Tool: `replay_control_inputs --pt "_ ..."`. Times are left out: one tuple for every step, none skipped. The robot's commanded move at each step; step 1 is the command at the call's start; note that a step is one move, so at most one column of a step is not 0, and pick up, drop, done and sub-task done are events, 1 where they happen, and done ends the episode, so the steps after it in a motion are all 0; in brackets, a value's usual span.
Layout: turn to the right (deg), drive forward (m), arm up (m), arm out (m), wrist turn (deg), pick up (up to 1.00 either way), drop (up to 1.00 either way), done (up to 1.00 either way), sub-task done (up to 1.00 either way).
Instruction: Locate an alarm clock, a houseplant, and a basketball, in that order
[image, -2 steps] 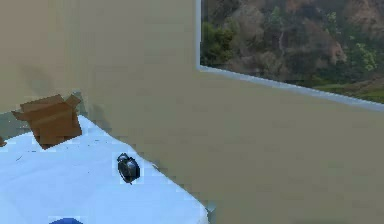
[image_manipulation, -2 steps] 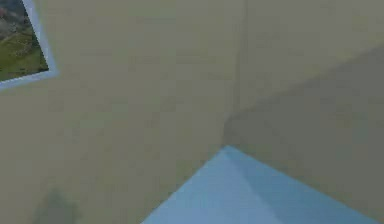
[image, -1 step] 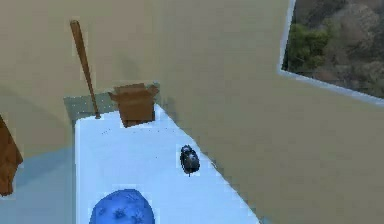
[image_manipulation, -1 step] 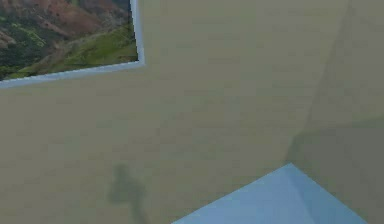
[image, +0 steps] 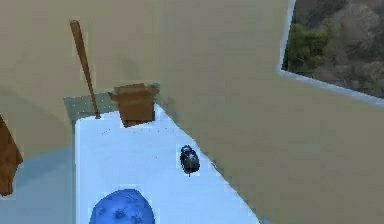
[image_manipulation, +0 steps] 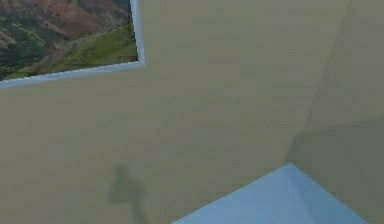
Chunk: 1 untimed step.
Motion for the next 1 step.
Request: replay_control_inputs --pt "-45.0 0.00 0.00 0.00 0.0 0.00 0.00 0.00 0.00"
